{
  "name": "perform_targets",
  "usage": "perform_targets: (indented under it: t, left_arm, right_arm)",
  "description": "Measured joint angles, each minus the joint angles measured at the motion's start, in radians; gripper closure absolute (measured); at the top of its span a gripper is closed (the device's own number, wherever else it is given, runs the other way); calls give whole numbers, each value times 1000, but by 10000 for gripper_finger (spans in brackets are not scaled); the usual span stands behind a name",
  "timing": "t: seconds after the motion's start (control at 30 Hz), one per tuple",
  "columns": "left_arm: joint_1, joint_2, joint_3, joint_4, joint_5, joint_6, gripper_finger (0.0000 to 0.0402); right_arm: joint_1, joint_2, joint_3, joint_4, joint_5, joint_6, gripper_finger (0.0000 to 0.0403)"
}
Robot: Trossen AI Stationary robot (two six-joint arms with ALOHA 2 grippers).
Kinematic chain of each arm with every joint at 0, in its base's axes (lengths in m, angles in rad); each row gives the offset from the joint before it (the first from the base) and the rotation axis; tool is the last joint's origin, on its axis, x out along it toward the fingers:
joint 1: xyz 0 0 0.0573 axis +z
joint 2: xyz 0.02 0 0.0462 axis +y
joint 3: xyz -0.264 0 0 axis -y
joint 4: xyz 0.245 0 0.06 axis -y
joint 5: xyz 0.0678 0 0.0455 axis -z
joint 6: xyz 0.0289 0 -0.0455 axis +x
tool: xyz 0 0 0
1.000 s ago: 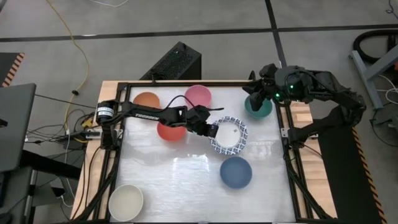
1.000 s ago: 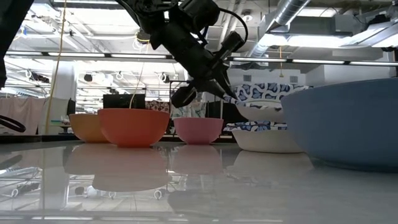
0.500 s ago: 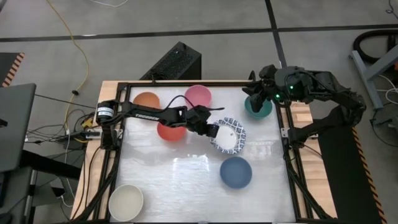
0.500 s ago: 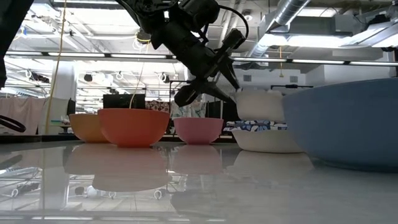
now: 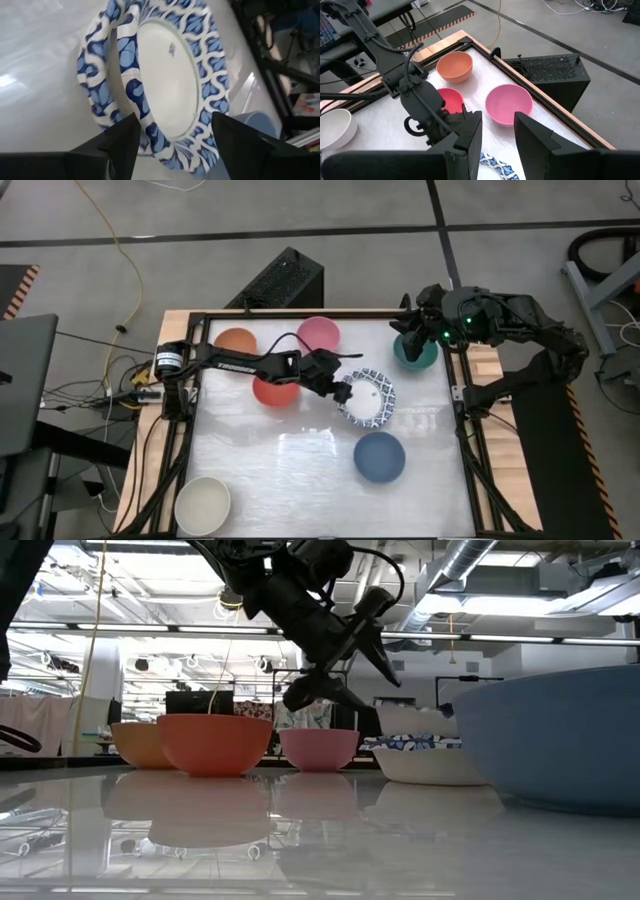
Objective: Nest bowls inside each other
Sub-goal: Stack the bottom white patterned bowl on top of the top white patterned bowl, then stack the brown bowl on top of the white patterned bowl
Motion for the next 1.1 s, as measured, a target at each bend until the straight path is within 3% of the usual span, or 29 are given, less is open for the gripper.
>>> perform_targets:
  t: [0.47,0.6,0.77,0.97,1.1]
  left_arm:
    - [10,0,0,-87,-26,51,170]
    - [16,1,62,-175,-26,91,170]
    - [21,-1,252,-418,-16,245,170]
    - [17,-7,545,-872,-68,548,170]
    - [15,-66,597,-1073,-106,690,170]
  right_arm:
    - [0,0,0,0,0,0,269]
    - [0,0,0,-16,0,0,269]
    - [0,0,0,-12,0,-1,269]
    - [0,0,0,-24,0,-3,269]
    - [1,0,0,-30,-14,-3,269]
